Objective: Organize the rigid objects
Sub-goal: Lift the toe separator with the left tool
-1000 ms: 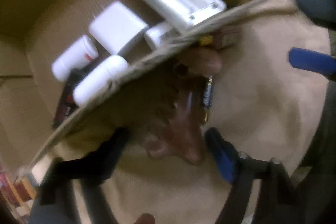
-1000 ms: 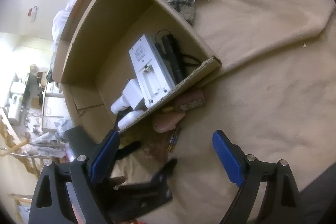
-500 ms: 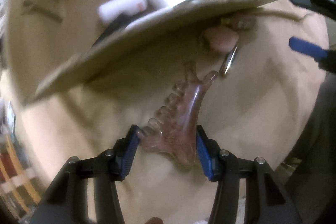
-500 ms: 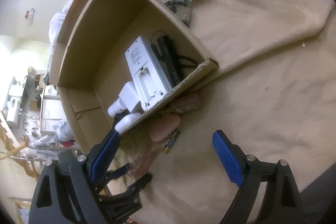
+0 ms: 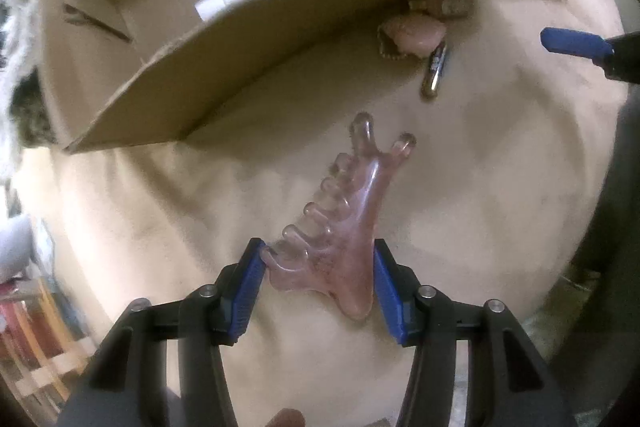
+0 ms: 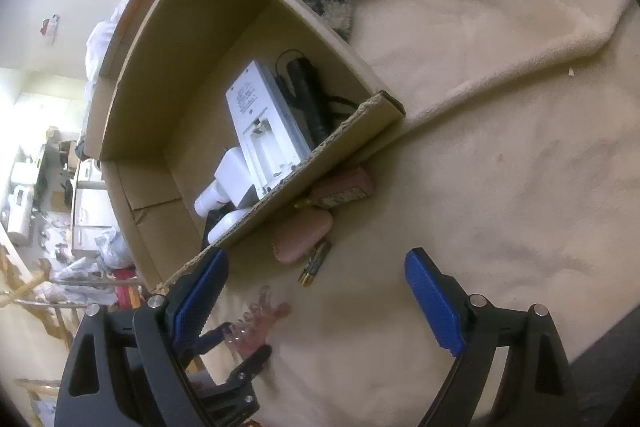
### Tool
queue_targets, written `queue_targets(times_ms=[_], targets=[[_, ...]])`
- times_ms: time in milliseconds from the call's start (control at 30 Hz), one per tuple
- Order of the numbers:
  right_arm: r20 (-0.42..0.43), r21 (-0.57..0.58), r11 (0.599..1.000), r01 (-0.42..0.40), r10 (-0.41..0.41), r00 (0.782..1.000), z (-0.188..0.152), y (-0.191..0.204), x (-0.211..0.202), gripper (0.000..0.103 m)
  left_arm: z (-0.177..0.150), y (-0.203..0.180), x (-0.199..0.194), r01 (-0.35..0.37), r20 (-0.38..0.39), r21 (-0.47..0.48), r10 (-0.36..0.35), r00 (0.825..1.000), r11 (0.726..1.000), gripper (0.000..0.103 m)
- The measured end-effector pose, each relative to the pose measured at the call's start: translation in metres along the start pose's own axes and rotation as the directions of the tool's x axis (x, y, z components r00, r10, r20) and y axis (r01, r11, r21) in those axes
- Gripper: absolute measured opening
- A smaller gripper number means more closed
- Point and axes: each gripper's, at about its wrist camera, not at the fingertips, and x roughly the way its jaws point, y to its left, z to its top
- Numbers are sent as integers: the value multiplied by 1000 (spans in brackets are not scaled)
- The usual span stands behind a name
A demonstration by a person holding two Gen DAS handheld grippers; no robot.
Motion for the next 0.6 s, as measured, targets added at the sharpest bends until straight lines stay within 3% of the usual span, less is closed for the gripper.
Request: queue_targets(times_ms=[67,133,167,233,333,400,467,500,600], targets=[[0,2,1000,-12,12,1000,0,1,-1,95,8,17,2,-3,-16,-27,3,1000,1000,50],[5,-3,1000,-22,22,1000,1,3,-3,95,15,27,0,-77,-12,-39,76,997,996,51],[10,-7,1000,-26,26,1000,1,3,-5,95,16,32,-1,-74,-14,-58,74,997,996,53],[14,-6,1000,-31,31,999,2,3,-6,95,14,44,-2,-41,-27,-130,38,999,991,69],[-2,14,998,-57,57,998,2,3,-4,95,3,64,-15,14,7,-272,-12,1000,962,95],[-8,9,998,-67,67,998,2,5,-3,95,-6,76,-22,83,46,-420,-70,996,904,99],[-10,-3,997,-72,72,997,1,9,-2,95,-15,88,-21,155,82,-591,-133,988,791,103],[-11,-6,997,-78,78,997,1,11,-2,95,-17,93,-17,162,89,-664,-137,987,730,103],[-14,-9,996,-91,91,996,2,13,-2,95,-15,104,-11,148,84,-763,-131,988,629,103]])
